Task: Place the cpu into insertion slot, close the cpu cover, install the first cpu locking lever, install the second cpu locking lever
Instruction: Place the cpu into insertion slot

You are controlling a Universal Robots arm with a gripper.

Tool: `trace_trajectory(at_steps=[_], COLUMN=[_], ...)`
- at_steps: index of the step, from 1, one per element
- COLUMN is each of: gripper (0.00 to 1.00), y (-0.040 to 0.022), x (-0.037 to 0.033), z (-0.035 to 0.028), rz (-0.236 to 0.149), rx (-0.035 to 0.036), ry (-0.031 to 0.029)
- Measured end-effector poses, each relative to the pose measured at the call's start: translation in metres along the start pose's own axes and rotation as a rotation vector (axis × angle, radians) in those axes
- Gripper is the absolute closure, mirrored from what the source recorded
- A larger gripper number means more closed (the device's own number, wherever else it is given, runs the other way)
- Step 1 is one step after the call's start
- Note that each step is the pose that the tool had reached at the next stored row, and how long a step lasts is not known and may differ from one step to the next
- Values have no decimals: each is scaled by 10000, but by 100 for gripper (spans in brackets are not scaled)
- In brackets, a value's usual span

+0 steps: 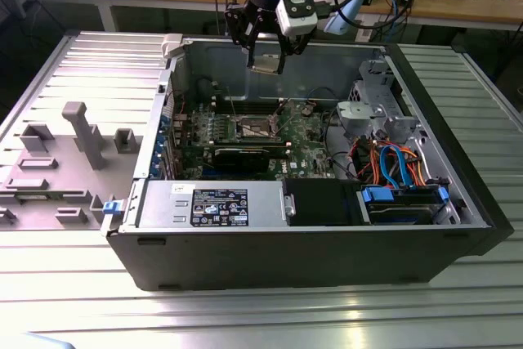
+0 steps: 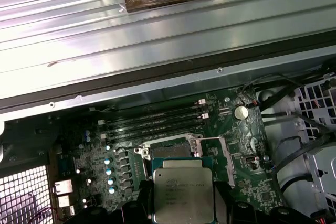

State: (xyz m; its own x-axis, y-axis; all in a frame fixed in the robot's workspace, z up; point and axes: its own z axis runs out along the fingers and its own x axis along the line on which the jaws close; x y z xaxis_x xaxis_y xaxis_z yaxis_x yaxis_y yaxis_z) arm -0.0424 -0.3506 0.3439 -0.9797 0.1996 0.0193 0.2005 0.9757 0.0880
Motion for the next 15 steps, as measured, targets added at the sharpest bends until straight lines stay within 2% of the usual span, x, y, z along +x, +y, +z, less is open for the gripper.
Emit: trace_trajectory(at_steps=[15], gripper=[45], y=[0], x=[0], z=[0], rz=[138], rx=[-3], ry=[-13])
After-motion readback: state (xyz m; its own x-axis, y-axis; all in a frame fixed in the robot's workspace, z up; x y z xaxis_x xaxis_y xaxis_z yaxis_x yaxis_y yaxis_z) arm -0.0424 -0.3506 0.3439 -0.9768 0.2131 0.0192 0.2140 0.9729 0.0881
